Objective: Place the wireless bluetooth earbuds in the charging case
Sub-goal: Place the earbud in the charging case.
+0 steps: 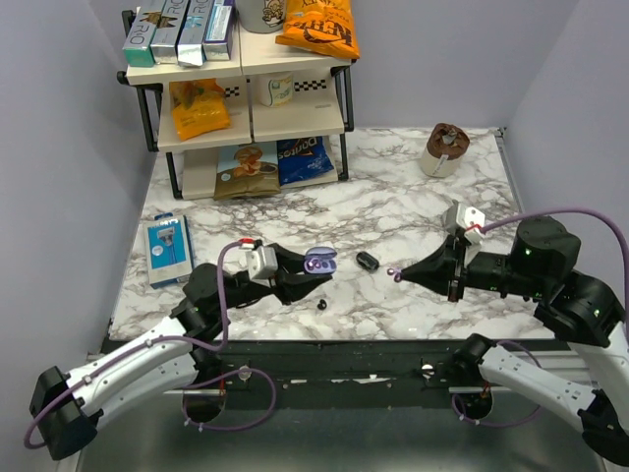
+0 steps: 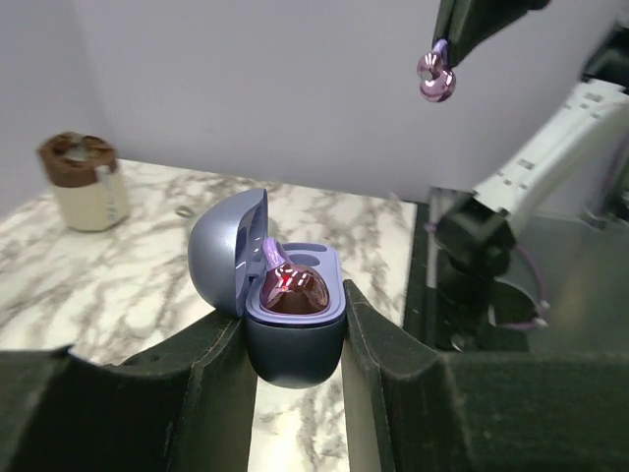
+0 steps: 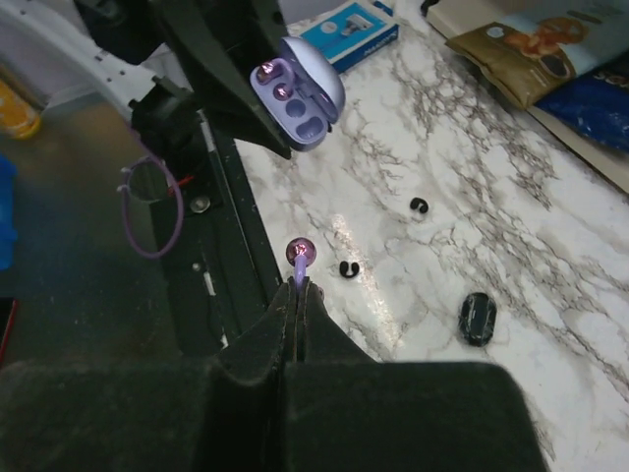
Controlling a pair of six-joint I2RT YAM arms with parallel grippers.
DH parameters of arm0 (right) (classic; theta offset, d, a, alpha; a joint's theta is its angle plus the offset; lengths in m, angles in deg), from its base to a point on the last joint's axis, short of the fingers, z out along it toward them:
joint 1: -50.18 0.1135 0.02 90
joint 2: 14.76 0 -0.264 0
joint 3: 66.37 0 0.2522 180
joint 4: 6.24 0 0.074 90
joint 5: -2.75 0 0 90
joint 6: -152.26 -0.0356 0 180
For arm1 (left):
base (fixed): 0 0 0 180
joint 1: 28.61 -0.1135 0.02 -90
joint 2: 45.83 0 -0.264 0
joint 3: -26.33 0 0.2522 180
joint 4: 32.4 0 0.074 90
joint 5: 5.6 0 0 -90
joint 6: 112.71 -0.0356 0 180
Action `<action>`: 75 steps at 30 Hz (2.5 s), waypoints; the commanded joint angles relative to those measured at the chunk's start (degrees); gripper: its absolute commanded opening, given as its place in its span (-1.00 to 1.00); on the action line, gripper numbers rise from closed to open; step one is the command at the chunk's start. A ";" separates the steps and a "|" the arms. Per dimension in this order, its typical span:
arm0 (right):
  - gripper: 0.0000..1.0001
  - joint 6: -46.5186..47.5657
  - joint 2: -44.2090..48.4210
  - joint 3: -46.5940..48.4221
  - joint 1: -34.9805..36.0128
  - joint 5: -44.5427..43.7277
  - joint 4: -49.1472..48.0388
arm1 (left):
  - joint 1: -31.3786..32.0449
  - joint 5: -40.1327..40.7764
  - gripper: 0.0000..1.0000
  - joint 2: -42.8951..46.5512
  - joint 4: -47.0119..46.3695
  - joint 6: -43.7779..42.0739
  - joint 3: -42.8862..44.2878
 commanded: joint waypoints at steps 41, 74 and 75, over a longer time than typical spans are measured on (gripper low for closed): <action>-0.99 5.44 -8.82 -0.62 16.40 -0.39 -3.85 | -0.85 -35.25 -1.00 -16.25 -5.84 9.93 10.64; -0.99 5.08 -10.40 -2.03 17.99 -2.41 -6.67 | -0.85 -30.24 -1.00 -15.90 -5.05 8.97 9.93; -0.99 5.08 -10.40 -2.11 17.90 -2.32 -6.58 | -0.85 -30.06 -1.00 -15.98 -5.05 9.05 10.02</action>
